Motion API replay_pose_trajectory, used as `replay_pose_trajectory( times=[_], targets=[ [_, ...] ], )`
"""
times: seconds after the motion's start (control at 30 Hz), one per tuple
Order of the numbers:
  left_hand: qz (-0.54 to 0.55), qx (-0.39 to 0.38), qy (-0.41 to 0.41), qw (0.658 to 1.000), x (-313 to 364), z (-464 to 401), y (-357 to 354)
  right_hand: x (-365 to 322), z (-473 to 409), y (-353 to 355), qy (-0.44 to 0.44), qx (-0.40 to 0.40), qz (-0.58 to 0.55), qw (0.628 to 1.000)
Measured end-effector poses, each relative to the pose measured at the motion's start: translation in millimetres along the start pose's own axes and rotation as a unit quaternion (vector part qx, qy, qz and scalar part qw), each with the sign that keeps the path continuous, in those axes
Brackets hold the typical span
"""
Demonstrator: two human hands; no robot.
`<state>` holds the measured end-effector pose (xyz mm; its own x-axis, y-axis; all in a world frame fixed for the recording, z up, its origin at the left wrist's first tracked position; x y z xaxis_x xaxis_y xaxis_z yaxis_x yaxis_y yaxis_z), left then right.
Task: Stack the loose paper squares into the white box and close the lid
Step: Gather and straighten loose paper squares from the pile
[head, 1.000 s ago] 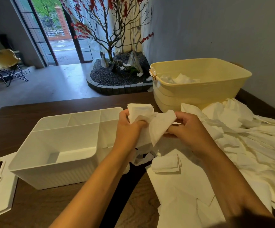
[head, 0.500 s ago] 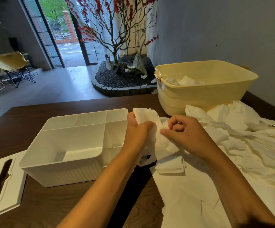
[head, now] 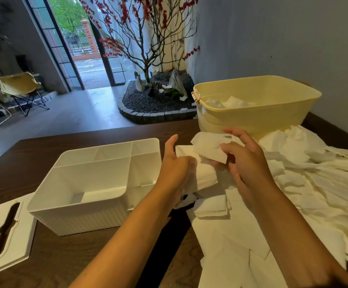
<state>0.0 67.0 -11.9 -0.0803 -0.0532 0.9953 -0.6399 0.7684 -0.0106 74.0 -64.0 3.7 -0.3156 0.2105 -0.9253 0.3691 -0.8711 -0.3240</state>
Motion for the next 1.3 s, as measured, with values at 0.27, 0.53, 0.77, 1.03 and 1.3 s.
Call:
replay_pose_trajectory(
  times=[0.27,0.53,0.77,1.03,1.3],
  targets=[
    [0.042,-0.002,-0.034,0.999,3.9,-2.0,4.9,5.3,2.6,-7.1,0.131,-0.002,0.311,0.941],
    [-0.032,-0.006,-0.087,0.996,10.8,-5.8,14.0,1.7,-3.6,4.5,0.144,0.05,0.255,0.955],
    [-0.153,-0.015,-0.157,0.976,16.1,-6.8,20.9,-8.9,5.5,3.4,0.333,0.218,0.411,0.82],
    [-0.153,0.007,-0.185,0.971,23.8,-17.6,23.3,-4.7,6.8,-4.4,0.181,0.038,0.166,0.969],
    [-0.075,-0.034,-0.117,0.99,19.9,-14.3,18.2,-6.6,14.1,-17.3,-0.015,-0.23,-0.043,0.972]
  ],
)
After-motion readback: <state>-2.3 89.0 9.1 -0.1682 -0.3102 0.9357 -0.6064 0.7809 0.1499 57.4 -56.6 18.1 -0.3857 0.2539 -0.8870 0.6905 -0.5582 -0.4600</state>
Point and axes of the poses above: each hand's wrist, its own z-axis away from the middle knuckle, its own y-axis out of the back of the hand, x = y × z, the point moved 4 cm from there along -z, towards the middle knuckle, and after that the axes turned 12 degrees about -y, right-handed, at the moved point
